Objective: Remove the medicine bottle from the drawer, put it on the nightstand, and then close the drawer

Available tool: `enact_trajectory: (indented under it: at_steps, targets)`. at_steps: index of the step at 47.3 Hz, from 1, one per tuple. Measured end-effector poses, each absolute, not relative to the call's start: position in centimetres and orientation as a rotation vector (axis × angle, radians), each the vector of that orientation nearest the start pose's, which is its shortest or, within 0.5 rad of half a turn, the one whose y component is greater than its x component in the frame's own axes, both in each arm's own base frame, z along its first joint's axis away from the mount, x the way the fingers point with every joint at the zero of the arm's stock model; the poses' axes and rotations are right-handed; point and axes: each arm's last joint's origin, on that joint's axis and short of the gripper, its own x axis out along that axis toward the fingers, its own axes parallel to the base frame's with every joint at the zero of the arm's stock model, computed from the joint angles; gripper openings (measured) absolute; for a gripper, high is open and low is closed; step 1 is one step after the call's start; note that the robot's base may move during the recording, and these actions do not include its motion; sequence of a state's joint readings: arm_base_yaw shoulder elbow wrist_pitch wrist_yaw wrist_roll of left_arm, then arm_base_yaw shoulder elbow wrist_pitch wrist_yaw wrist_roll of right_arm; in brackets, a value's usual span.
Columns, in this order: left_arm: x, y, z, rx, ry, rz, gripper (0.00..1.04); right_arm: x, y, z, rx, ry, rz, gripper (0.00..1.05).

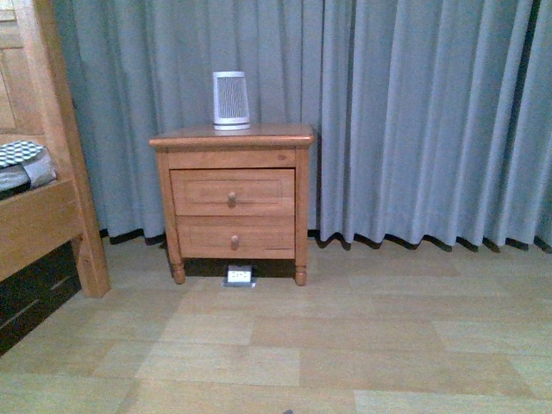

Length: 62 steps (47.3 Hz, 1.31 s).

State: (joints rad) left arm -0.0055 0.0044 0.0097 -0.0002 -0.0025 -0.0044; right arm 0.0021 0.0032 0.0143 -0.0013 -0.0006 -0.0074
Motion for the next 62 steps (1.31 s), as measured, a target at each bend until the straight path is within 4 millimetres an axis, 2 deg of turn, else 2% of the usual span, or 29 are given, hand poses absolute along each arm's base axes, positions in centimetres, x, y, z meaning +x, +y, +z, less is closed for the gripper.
enact_trajectory:
  at_steps: [62]
  targets:
    - [9.74, -0.05, 16.65, -0.004, -0.005, -0.003, 0.98, 9.7, 0.02, 16.8, -0.007, -0.01, 0.003, 0.98]
